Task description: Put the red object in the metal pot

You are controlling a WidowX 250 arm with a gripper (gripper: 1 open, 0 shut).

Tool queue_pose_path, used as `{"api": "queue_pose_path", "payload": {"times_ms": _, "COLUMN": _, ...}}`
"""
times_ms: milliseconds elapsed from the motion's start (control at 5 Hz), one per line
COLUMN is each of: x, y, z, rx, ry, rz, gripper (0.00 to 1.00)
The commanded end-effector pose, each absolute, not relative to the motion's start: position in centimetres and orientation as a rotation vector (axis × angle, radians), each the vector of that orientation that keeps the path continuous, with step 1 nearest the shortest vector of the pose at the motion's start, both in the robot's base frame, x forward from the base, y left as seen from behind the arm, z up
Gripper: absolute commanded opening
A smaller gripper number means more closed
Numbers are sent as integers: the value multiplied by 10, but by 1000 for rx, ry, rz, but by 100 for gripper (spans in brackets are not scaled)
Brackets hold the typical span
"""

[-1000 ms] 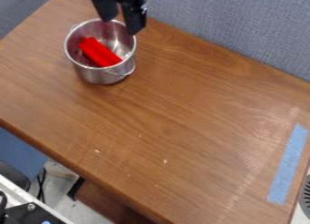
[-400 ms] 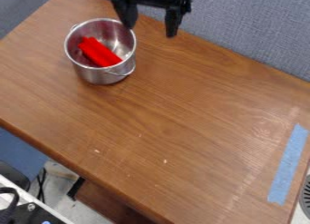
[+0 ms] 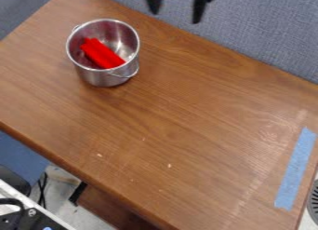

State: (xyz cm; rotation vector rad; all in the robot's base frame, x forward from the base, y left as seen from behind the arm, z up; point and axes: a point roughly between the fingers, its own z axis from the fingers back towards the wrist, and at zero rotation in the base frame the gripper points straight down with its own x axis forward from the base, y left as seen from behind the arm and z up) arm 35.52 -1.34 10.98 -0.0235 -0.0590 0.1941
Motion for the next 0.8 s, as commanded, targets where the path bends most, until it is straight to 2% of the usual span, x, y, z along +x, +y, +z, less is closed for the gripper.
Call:
{"api": "queue_pose_path", "payload": {"times_ms": 0, "x": 399, "y": 0, "z": 132, "rx": -11, "ry": -141, "rz": 241, "gripper": 100}}
{"api": "queue_pose_path", "payload": {"times_ms": 200, "x": 437, "y": -16, "z": 129, "rx": -1, "ry": -121, "rz": 293, "gripper": 100}}
{"api": "queue_pose_path", "payload": {"times_ms": 600, "x": 419, "y": -25, "z": 144, "rx": 9, "ry": -93, "rz": 201, "gripper": 100}}
